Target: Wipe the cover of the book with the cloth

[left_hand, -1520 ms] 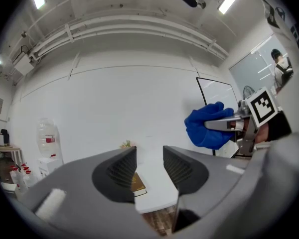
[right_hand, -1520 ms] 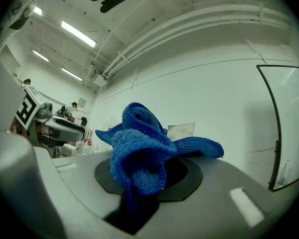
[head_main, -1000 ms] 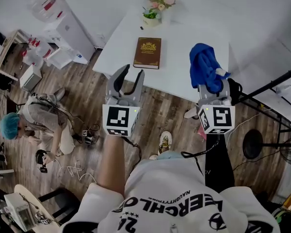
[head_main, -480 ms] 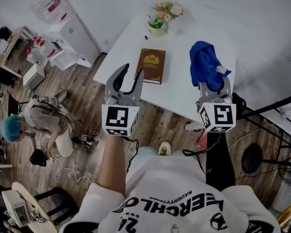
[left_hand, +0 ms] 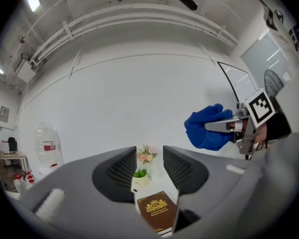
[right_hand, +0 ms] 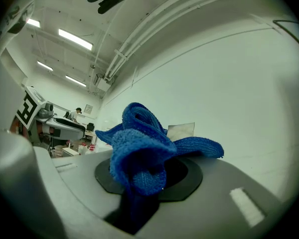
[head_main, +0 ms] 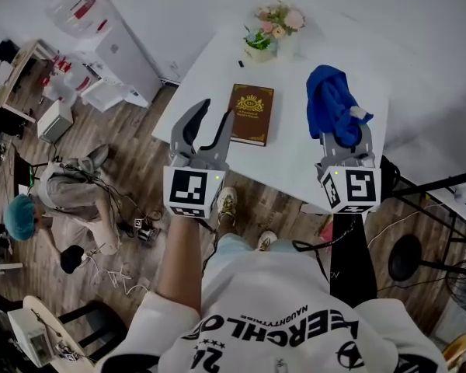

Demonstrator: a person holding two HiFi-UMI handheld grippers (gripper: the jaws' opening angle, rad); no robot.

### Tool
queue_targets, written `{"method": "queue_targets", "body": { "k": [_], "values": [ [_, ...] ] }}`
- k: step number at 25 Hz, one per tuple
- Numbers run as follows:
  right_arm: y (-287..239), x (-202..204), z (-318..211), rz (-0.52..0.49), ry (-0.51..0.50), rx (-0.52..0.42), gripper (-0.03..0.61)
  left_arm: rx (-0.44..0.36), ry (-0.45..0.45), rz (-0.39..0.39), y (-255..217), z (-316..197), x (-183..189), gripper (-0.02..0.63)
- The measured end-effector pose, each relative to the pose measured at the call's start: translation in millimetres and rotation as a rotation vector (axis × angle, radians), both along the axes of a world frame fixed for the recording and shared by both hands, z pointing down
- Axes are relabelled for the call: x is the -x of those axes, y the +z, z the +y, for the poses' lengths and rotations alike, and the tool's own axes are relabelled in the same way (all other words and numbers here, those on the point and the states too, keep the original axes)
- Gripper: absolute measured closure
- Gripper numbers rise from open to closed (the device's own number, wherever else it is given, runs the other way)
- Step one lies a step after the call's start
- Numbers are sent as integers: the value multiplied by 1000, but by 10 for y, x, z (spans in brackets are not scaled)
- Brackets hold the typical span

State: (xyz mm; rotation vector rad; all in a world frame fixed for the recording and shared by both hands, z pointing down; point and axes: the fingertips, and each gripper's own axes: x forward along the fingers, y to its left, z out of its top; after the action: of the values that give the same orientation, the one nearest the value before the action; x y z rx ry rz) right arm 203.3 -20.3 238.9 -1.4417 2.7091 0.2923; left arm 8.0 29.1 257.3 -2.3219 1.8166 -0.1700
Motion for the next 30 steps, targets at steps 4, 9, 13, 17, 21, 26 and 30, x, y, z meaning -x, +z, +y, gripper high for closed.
{"method": "queue_targets", "body": {
  "k": [4, 9, 13, 17, 21, 26, 30],
  "values": [
    [55, 195, -269, 5, 25, 9, 479, 2, 43, 1, 40, -327, 125, 436],
    [123, 507, -670, 21, 55, 14, 479, 14, 109, -3, 149, -840, 351, 436],
    [158, 756, -1031, 30, 88, 15, 479, 12, 162, -10, 192, -1282, 531, 436],
    [160, 987, -1302, 51, 109, 28, 479, 19, 213, -6, 195, -1643, 688, 436],
    [291, 1153, -1521, 68, 134, 62, 479, 43, 263, -8, 287, -1922, 785, 436],
    [369, 1340, -1727, 86, 163, 81, 479, 54, 309, 3, 352, -2197, 928, 436],
    [417, 1458, -1833, 95, 180, 94, 479, 57, 340, 10, 405, -2323, 1021, 436]
  ]
}}
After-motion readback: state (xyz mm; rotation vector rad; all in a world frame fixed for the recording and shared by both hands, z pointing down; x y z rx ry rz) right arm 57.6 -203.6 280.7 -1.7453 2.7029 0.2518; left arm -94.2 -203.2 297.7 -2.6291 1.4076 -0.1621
